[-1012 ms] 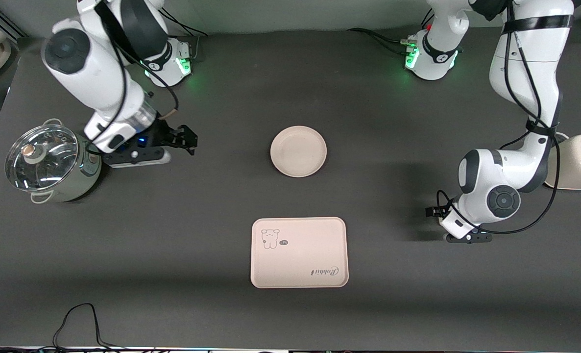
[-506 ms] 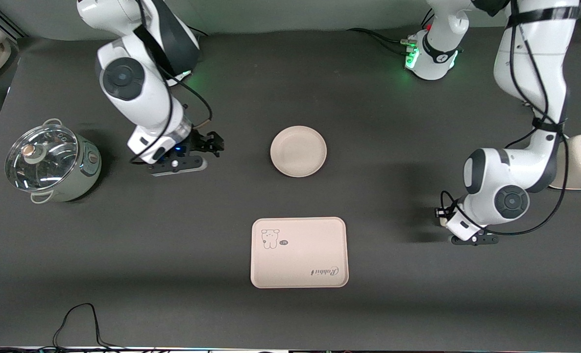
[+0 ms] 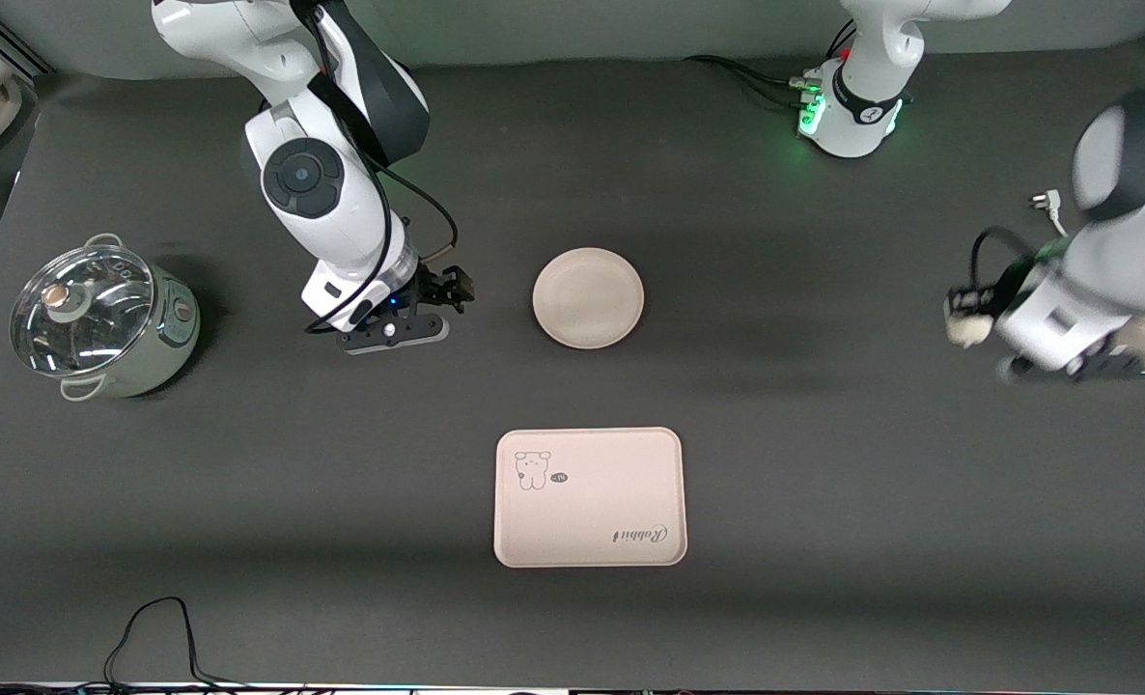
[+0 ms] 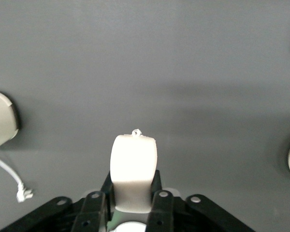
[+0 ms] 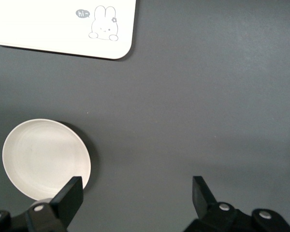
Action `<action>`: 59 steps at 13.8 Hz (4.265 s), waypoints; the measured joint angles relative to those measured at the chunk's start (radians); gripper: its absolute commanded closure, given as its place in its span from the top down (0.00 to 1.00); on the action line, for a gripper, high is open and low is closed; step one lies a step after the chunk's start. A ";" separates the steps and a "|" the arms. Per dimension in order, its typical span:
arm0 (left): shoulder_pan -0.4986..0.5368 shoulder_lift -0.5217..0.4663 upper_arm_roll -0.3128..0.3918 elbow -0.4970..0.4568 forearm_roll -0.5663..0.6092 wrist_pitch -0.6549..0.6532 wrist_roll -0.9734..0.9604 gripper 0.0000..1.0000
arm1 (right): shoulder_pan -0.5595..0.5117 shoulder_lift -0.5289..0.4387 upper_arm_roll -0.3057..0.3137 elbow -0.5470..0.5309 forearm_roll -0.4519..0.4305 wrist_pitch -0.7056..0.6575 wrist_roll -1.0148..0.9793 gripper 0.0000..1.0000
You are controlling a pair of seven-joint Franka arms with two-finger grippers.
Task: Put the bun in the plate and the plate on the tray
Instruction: 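Lift the bun with the left gripper and carry it over the plate, then lower the bun onto the plate and open the left gripper, then retract the left gripper while the right gripper reaches the plate rim, then close the right gripper on the rim of the white plate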
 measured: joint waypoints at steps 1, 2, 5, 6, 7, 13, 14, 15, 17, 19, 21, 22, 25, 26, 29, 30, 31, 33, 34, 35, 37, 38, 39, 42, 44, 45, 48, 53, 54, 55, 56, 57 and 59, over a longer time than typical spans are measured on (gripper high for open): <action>-0.002 -0.044 -0.003 -0.014 -0.002 -0.016 -0.010 0.35 | 0.000 0.006 0.000 -0.004 0.000 0.019 0.000 1.00; -0.011 -0.074 -0.012 -0.034 -0.006 -0.018 -0.043 0.35 | 0.000 0.010 0.000 -0.011 0.000 0.037 0.001 1.00; -0.109 -0.084 -0.099 -0.077 -0.028 0.002 -0.294 0.35 | 0.000 0.026 0.000 -0.017 0.000 0.065 0.003 1.00; -0.157 -0.071 -0.136 -0.084 -0.044 0.035 -0.402 0.35 | 0.000 0.032 0.000 -0.018 0.000 0.078 0.005 1.00; -0.209 -0.051 -0.171 -0.092 -0.060 0.083 -0.516 0.34 | 0.000 0.038 0.000 -0.019 0.000 0.091 0.012 1.00; -0.484 0.188 -0.235 -0.130 -0.069 0.442 -0.969 0.34 | 0.001 0.118 0.011 -0.023 0.000 0.222 0.062 1.00; -0.508 0.224 -0.235 -0.150 -0.069 0.506 -0.995 0.35 | 0.001 0.129 0.011 -0.023 0.000 0.240 0.062 1.00; -0.526 0.257 -0.235 -0.181 -0.069 0.592 -1.018 0.35 | 0.000 0.141 0.011 -0.023 0.000 0.260 0.062 1.00; -0.561 0.329 -0.236 -0.224 -0.069 0.728 -1.067 0.35 | -0.003 0.164 0.010 -0.022 0.000 0.293 0.063 1.00; -0.591 0.396 -0.235 -0.232 -0.069 0.826 -1.109 0.56 | -0.005 0.181 0.010 -0.020 0.000 0.300 0.063 1.00; -0.605 0.439 -0.235 -0.231 -0.069 0.885 -1.141 1.00 | -0.005 0.197 0.009 -0.020 0.002 0.313 0.068 1.00; -0.607 0.448 -0.235 -0.231 -0.069 0.899 -1.148 1.00 | -0.004 0.206 0.010 -0.020 0.004 0.321 0.077 1.00; -0.605 0.448 -0.230 -0.225 -0.069 0.900 -1.154 1.00 | -0.001 0.232 0.012 -0.020 0.007 0.360 0.094 1.00; -0.601 0.441 -0.226 -0.217 -0.069 0.886 -1.154 1.00 | 0.000 0.241 0.013 -0.020 0.007 0.370 0.095 1.00; -0.521 0.350 -0.210 -0.181 -0.066 0.721 -1.081 1.00 | 0.019 0.258 0.019 -0.021 0.008 0.377 0.115 1.00; -0.467 0.299 -0.207 -0.171 -0.066 0.649 -1.016 1.00 | 0.033 0.262 0.020 -0.024 0.008 0.377 0.130 1.00; -0.399 0.243 -0.204 -0.164 -0.066 0.575 -0.939 1.00 | 0.052 0.265 0.021 -0.031 0.008 0.377 0.147 1.00; -0.276 0.152 -0.197 -0.162 -0.059 0.457 -0.794 1.00 | 0.085 0.265 0.022 -0.070 0.008 0.405 0.171 1.00; -0.227 0.124 -0.191 -0.156 -0.048 0.412 -0.728 1.00 | 0.096 0.265 0.022 -0.102 0.008 0.440 0.174 1.00; -0.179 0.106 -0.187 -0.143 -0.038 0.374 -0.661 1.00 | 0.110 0.265 0.023 -0.140 0.008 0.487 0.175 1.00; -0.078 0.089 -0.181 -0.107 -0.006 0.323 -0.519 1.00 | 0.146 0.265 0.023 -0.221 0.008 0.596 0.214 0.95; -0.023 0.085 -0.179 -0.085 0.007 0.301 -0.439 1.00 | 0.168 0.265 0.023 -0.249 0.008 0.629 0.237 0.83; 0.026 0.083 -0.178 -0.061 0.015 0.273 -0.360 1.00 | 0.190 0.265 0.023 -0.263 0.008 0.641 0.257 0.66; 0.168 0.082 -0.177 -0.004 0.027 0.195 -0.125 1.00 | 0.221 0.256 0.023 -0.287 0.008 0.648 0.275 0.24; 0.182 0.077 -0.146 0.007 0.073 0.187 -0.055 1.00 | 0.221 0.253 0.021 -0.291 0.008 0.648 0.275 0.00; 0.143 0.069 -0.101 0.008 0.089 0.180 -0.045 1.00 | 0.221 0.252 0.021 -0.292 0.008 0.648 0.275 0.00; 0.010 0.018 0.030 0.004 0.104 0.133 -0.044 1.00 | 0.221 0.252 0.021 -0.293 0.008 0.648 0.275 0.00; 0.123 -0.076 -0.046 -0.069 0.108 0.122 -0.044 1.00 | 0.220 0.230 0.017 -0.289 0.008 0.644 0.275 0.00; 0.157 -0.086 -0.085 -0.082 0.107 0.122 -0.044 1.00 | 0.219 0.216 0.015 -0.282 0.008 0.622 0.275 0.00; 0.169 -0.098 -0.105 -0.098 0.105 0.122 -0.045 1.00 | 0.219 0.201 0.013 -0.269 0.008 0.581 0.276 0.00; 0.169 -0.111 -0.114 -0.117 0.101 0.122 -0.047 1.00 | 0.219 0.185 0.010 -0.245 0.008 0.524 0.278 0.00; 0.169 -0.126 -0.120 -0.134 0.095 0.122 -0.048 1.00 | 0.218 0.172 0.007 -0.218 0.008 0.465 0.282 0.76; 0.170 -0.148 -0.122 -0.155 0.087 0.122 -0.048 1.00 | 0.217 0.161 0.007 -0.199 0.009 0.433 0.300 1.00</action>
